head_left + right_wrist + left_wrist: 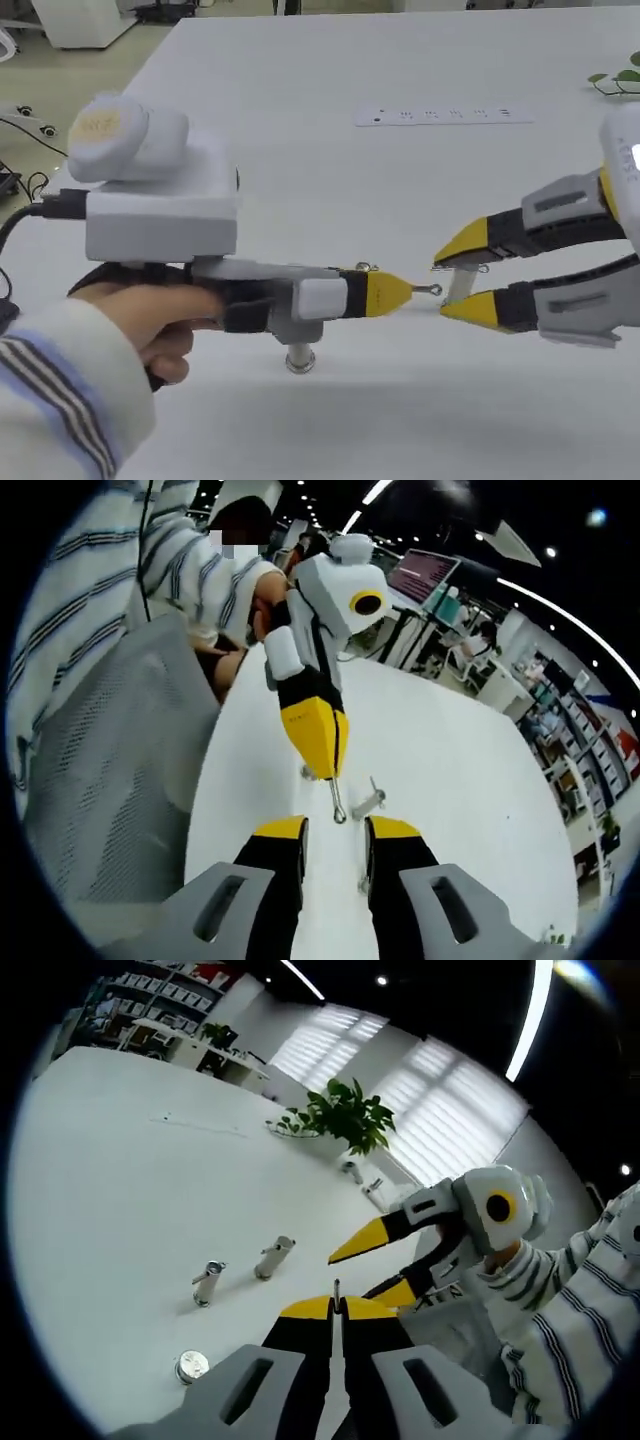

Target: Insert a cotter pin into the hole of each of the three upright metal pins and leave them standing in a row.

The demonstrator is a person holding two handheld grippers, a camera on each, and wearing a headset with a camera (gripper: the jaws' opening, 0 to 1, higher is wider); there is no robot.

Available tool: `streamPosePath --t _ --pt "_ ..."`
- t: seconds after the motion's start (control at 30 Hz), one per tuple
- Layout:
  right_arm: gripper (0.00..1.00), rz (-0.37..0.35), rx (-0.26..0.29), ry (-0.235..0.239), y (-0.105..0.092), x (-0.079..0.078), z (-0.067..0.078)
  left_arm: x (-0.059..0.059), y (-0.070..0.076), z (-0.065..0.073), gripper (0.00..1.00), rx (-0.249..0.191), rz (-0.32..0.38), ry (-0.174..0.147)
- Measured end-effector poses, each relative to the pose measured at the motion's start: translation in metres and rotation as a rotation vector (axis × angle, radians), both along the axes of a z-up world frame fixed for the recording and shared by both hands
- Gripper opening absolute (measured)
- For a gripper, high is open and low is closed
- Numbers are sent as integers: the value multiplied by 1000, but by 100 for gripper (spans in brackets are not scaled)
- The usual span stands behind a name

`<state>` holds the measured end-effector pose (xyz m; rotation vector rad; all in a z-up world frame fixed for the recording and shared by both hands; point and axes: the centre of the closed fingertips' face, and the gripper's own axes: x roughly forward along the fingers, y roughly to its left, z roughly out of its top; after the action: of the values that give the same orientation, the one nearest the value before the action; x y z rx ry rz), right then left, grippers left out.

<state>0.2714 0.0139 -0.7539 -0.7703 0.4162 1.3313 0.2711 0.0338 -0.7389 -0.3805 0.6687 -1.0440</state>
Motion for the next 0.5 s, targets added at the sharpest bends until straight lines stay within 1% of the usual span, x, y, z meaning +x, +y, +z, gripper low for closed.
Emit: streamPosePath --t 0.03,0.07,0.1,0.13,0.2,0.23,0.27,0.3,0.33,0.37,0.4,0.43,0.47,0.5 --pt "25 -5 23 6 1 1 1 -1 1 1 0 10 -14 -29" --pt "25 -2 49 45 4 -4 2 -3 2 3 0 24 -40 -77" --pt "25 -12 64 77 4 -6 2 -5 3 4 0 36 -58 -103" --pt "25 -23 94 109 4 -3 2 -7 4 4 0 57 -81 -147" --pt "24 -23 123 148 6 -6 2 -13 6 0 0 107 -119 -183" --pt "24 -20 126 170 6 -9 0 -16 7 -3 0 124 -141 -195" --pt "24 -7 122 194 9 -16 -1 -21 7 -5 0 141 -161 -215" --pt "24 1 121 212 10 -19 -2 -24 6 -5 0 141 -178 -231" --pt "24 4 124 226 11 -22 -3 -30 5 -6 0 149 -213 -256" --pt "24 18 132 251 12 -27 -5 -29 7 -7 0 153 -231 -290" --pt "22 21 135 265 13 -30 -6 -31 7 -8 0 160 -246 -315" --pt "21 27 138 275 13 -32 -7 -33 9 -10 0 162 -263 -328" --pt "20 31 137 282 14 -34 -9 -34 10 -12 0 175 -273 -338" --pt "18 35 131 288 14 -36 -11 -34 10 -12 0 192 -281 -376"
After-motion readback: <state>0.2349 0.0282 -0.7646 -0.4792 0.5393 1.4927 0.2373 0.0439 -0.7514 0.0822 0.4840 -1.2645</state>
